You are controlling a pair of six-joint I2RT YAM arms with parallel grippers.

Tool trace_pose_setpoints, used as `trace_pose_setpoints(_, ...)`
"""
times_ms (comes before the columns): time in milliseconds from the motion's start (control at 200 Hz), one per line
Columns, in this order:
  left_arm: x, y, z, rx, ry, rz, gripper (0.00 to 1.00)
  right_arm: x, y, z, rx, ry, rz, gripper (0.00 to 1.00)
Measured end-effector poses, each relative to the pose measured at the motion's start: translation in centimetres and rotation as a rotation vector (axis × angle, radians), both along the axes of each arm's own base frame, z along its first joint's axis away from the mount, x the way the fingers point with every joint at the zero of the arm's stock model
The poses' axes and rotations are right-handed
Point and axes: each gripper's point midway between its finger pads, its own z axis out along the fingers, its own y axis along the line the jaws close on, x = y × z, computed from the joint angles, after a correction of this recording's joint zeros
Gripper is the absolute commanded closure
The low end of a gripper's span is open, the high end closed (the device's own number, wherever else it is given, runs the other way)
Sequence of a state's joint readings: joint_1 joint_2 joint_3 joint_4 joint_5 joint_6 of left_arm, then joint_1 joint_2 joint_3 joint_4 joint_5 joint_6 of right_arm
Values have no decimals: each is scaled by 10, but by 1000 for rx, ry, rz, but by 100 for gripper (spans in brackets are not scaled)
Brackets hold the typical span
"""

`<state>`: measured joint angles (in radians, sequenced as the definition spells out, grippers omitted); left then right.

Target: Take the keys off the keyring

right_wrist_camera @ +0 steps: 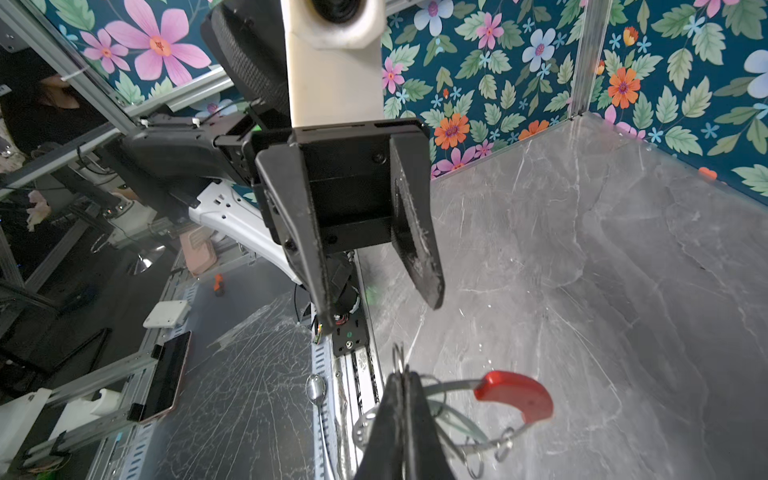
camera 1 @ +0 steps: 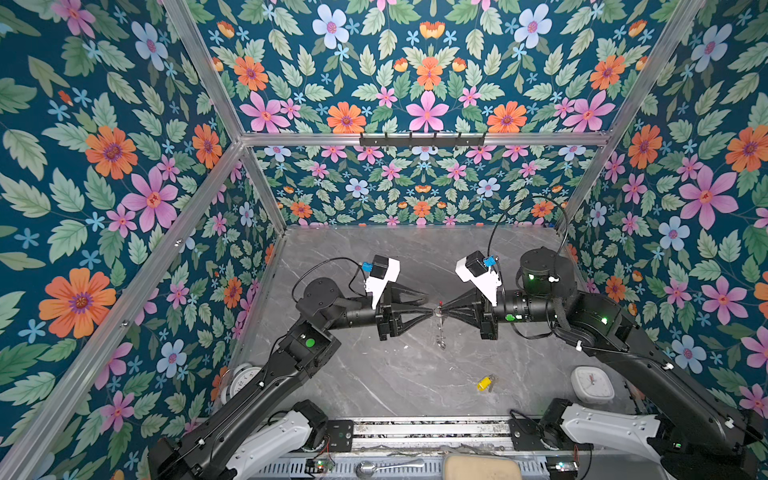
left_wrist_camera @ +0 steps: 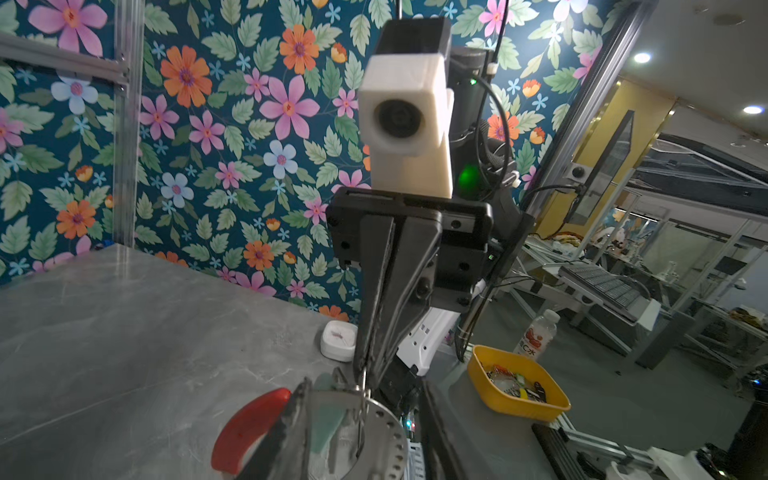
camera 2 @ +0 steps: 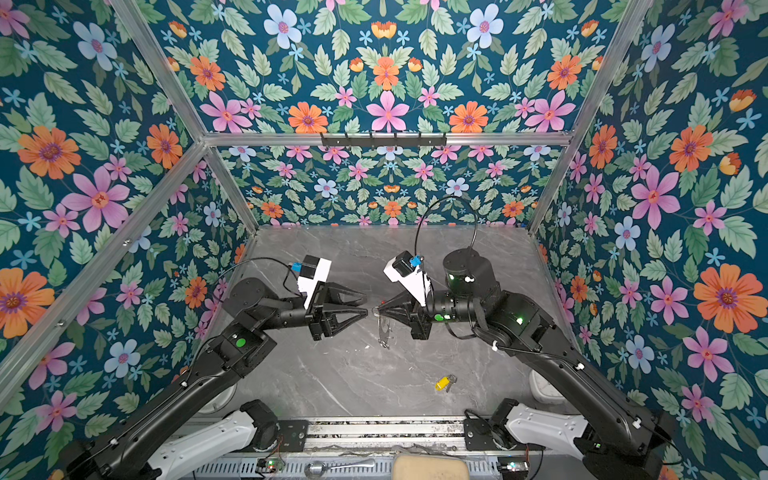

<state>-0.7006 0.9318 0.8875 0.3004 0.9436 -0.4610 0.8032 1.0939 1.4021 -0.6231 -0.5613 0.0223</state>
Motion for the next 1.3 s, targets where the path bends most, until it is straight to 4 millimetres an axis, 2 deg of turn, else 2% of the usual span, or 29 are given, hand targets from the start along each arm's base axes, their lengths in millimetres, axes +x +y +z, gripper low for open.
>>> trace_pose_setpoints(260, -7, -6, -13, 64, 43, -86, 63, 4, 0, -6, -22, 6, -18, 100)
trace_pose_setpoints(560, -8, -10, -19, 81, 80, -133, 77, 11, 2, -10, -42, 0, -48, 100)
trace_pose_setpoints(665, -8, -11, -21, 86, 86, -140, 88, 10, 5, -11, -53, -7, -48, 100)
trace_pose_setpoints(865, -5, -12, -22, 88, 94, -126, 100, 10, 5, -10, -57, -12, -55, 100)
trace_pose_setpoints(985, -3, -12, -23, 89, 97, -113, 100, 11, 5, -12, -60, -15, -62, 100)
trace_pose_setpoints(1005, -2, -12, -22, 88, 95, -108, 100, 12, 6, -12, -60, -17, -64, 94)
trace_pose_setpoints(1065, -1, -11, -23, 89, 89, -93, 100, 13, 6, -12, -54, -24, -67, 63)
trace_pose_setpoints(1110, -1, -10, -23, 87, 74, -84, 100, 13, 6, -13, -40, -30, -73, 51)
trace_pose_setpoints(1210, -7, -6, -18, 74, 23, -87, 100, 16, -6, -13, 11, -42, -90, 38)
trace_pose_setpoints(1300, -10, -4, -14, 63, -13, -84, 100, 32, -23, -14, 101, 3, -132, 35)
